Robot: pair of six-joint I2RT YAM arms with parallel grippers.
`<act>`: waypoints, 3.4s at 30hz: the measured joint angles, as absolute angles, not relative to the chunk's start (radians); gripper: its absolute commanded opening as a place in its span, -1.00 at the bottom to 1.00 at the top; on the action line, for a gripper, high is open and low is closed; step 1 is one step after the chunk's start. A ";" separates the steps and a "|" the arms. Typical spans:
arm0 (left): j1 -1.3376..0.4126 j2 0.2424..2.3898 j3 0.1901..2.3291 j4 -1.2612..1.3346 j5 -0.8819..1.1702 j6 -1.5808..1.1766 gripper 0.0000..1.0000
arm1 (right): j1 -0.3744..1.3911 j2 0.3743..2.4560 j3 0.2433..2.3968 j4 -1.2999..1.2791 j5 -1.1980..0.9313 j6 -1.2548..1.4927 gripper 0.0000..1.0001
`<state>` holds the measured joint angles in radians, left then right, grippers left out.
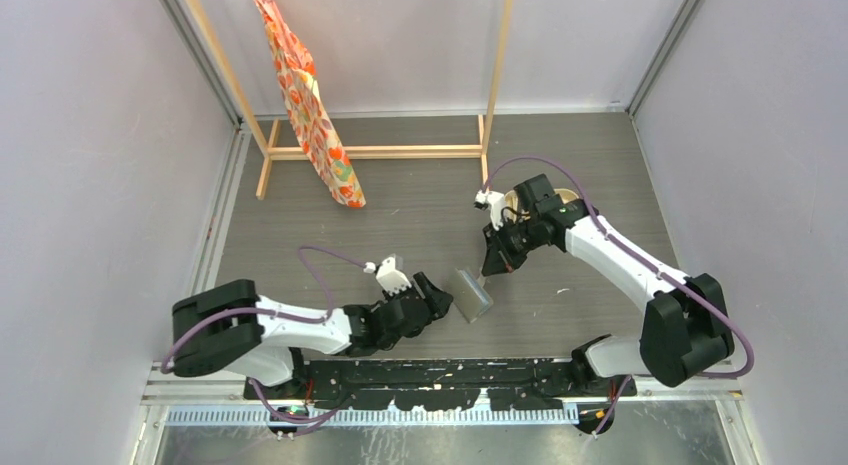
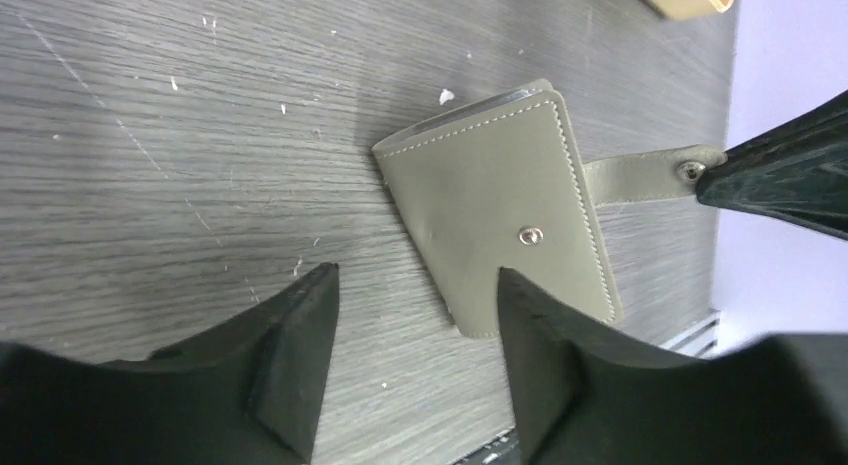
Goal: Put the credit cards into the card holder
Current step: Open the card holder at the center of the board.
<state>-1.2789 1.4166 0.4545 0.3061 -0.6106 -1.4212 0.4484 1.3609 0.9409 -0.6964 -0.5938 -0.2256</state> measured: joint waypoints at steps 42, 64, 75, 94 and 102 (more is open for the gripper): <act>-1.254 1.340 0.305 0.454 -0.515 -1.371 -0.21 | 0.394 1.381 0.941 -0.727 -0.693 -0.209 -0.98; -1.253 1.102 0.296 0.202 -0.568 -1.362 0.34 | 0.392 1.499 0.944 -0.723 -0.518 -0.205 -0.34; -1.253 1.188 0.284 0.250 -0.545 -1.328 0.22 | 0.392 1.424 0.949 -0.721 -0.418 -0.216 0.11; -1.247 1.314 0.292 0.391 -0.522 -1.333 -0.02 | 0.517 1.466 0.951 -0.732 -0.530 -0.299 -0.69; -1.235 1.394 0.298 0.501 -0.496 -1.355 -0.12 | 0.525 1.546 0.958 -0.719 -0.381 -0.282 -0.68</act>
<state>-1.2350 1.3941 0.2977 0.5011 -0.4961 -1.3552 0.5255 1.5463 0.9577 -0.7193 -0.3805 -0.2817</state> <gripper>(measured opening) 0.453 0.159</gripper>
